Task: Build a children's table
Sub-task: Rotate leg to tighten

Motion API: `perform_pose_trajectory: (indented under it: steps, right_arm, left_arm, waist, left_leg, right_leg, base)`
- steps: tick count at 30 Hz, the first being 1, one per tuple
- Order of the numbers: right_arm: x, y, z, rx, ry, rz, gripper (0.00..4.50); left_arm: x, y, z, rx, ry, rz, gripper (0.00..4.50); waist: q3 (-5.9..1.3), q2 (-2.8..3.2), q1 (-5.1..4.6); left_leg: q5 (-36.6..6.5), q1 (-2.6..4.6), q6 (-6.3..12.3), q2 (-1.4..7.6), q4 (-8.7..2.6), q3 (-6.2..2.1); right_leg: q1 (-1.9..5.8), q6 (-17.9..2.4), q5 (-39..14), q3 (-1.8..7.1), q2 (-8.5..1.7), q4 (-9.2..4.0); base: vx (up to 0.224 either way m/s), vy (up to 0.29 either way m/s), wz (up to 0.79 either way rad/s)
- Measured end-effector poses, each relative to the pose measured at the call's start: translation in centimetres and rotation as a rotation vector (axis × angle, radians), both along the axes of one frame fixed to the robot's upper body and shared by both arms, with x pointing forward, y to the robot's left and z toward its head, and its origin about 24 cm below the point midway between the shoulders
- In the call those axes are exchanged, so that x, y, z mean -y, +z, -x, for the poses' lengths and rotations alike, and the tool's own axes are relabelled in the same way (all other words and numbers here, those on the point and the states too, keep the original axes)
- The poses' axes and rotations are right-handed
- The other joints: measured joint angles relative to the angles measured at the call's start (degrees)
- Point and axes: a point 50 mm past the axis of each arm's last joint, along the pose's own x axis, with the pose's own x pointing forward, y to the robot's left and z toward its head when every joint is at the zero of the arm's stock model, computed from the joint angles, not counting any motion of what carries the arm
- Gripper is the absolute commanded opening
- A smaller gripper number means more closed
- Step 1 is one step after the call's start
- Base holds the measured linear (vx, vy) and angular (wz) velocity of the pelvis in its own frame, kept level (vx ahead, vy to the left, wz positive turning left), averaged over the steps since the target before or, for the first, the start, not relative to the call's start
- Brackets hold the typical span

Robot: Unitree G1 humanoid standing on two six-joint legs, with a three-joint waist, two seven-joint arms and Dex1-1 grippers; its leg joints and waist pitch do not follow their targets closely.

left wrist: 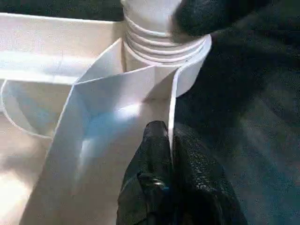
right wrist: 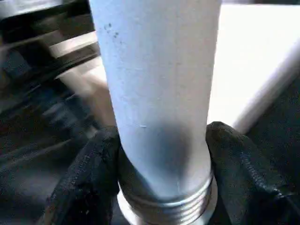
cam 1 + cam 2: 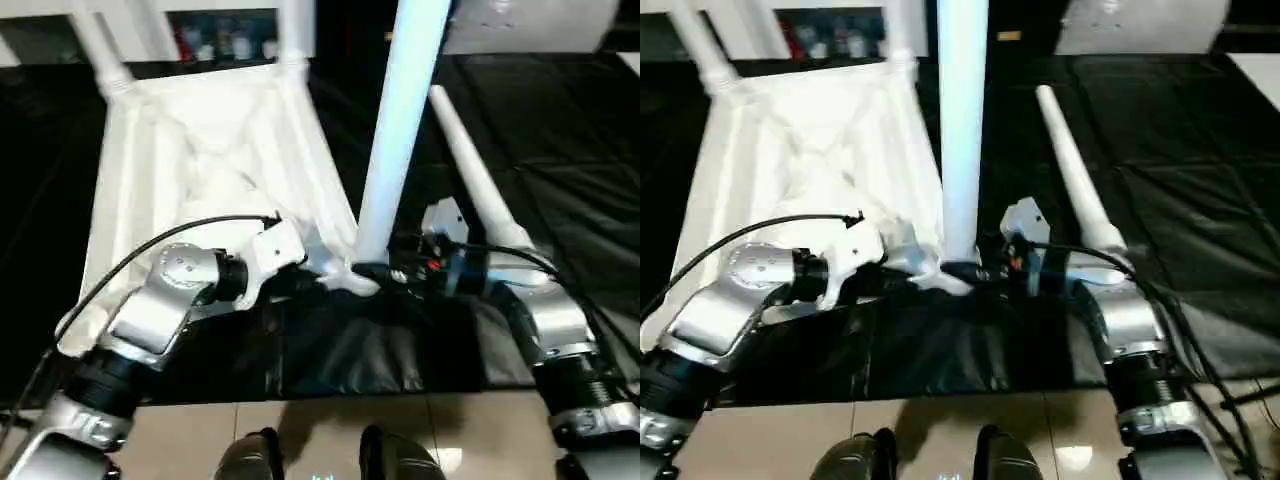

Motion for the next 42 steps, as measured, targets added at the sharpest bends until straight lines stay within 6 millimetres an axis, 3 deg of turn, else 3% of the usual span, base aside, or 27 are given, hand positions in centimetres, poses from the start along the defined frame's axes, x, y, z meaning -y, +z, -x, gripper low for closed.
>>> perform_pose_trajectory:
  steps: [3,9,14,18,21,28,30,38,40,42]
  right_arm:
    - [-0.8,-0.1,-0.8,-0.012,-0.199,-0.074,2.47]
    - [-2.1,0.3,-2.2,-0.026,-0.494,-0.109,2.44]
    - [-3.3,0.6,-2.6,-0.050,-0.626,-0.155,2.44]
    - [-3.5,0.6,-2.5,-0.050,-0.640,-0.169,2.44]
    - [-3.7,0.7,-2.5,-0.041,-0.639,-0.173,3.13]
    - [-4.0,-0.3,-2.2,-0.079,-0.621,-0.169,3.60]
    - [-4.0,-0.3,-2.2,-0.076,-0.610,-0.169,3.97]
    - [-1.6,-0.7,0.0,-0.115,-0.505,-0.263,4.46]
    - [-0.7,-0.6,0.8,-0.110,-0.503,-0.274,4.50]
    - [0.1,-0.1,1.3,-0.096,-0.501,-0.302,4.50]
  left_arm:
    - [1.8,0.0,-0.6,-0.016,0.129,0.048,0.00]
    - [4.9,0.2,-1.8,0.006,0.293,0.079,0.00]
    - [5.6,0.5,-2.0,0.033,0.343,0.076,0.00]
    - [5.5,0.6,-2.0,0.032,0.331,0.078,0.00]
    - [5.2,0.6,-2.0,0.041,0.315,0.064,0.00]
    - [4.9,0.6,-2.0,0.048,0.304,0.060,0.00]
    - [4.8,0.6,-2.0,0.054,0.297,0.056,0.00]
    - [4.9,0.7,-2.0,0.054,0.276,0.068,0.00]
    - [4.7,0.7,-2.1,0.035,0.277,0.103,0.54]
    - [4.6,1.4,-2.1,0.065,0.236,0.195,0.54]
  waist:
    - [0.01,-0.01,-1.17]
    - [0.00,0.04,-0.89]
    - [-0.04,0.08,-0.94]
    - [-0.06,0.12,-0.90]
    - [-0.06,0.12,-0.95]
    - [-0.06,0.12,-1.15]
    - [-0.06,0.12,-1.14]
    - [-0.03,0.17,-0.67]
    - [-0.03,0.31,-0.69]
    - [0.00,0.30,-0.40]
  left_leg:
    - [0.0,-0.09,-0.01,-0.04,0.13,0.00]
    - [0.0,-0.14,0.00,-0.10,0.08,0.00]
    - [0.0,-0.18,0.41,-0.16,-0.06,0.00]
    - [0.0,-0.17,0.50,-0.13,-0.19,-0.03]
    - [0.0,-0.16,0.49,-0.06,-0.20,-0.06]
    - [0.0,-0.17,0.47,-0.04,-0.20,-0.06]
    - [0.0,-0.18,0.47,-0.04,-0.20,-0.06]
    - [0.0,-0.20,0.48,-0.04,-0.28,-0.06]
    - [0.0,-0.19,0.48,-0.04,-0.29,-0.06]
    - [0.0,-0.38,0.48,-0.03,-0.28,-0.08]
  right_leg:
    - [-0.03,0.0,0.0,0.04,-0.02,-0.10]
    - [0.01,0.0,0.0,0.06,-0.04,-0.10]
    - [-0.04,-0.3,0.2,0.06,-0.08,-0.09]
    - [-0.05,-0.3,0.2,0.00,-0.04,-0.04]
    - [-0.06,-0.3,0.2,-0.05,0.01,-0.03]
    - [-0.12,-0.3,0.2,-0.06,0.02,-0.01]
    - [-0.14,-0.3,0.2,-0.06,0.02,0.00]
    - [-0.16,-0.3,0.2,-0.08,0.02,0.00]
    - [-0.18,-0.3,0.2,-0.08,0.02,0.00]
    - [-0.32,-0.2,0.2,-0.13,0.02,-0.02]
  base:
    - [0.000,0.000,0.00]
    - [0.000,0.000,0.00]
    - [0.000,0.000,0.00]
    - [0.000,0.000,0.00]
    - [0.000,0.000,0.00]
    - [0.000,0.000,0.00]
    - [0.000,0.000,0.00]
    - [0.000,0.000,0.00]
    - [0.000,0.000,0.00]
    - [0.000,0.000,0.00]
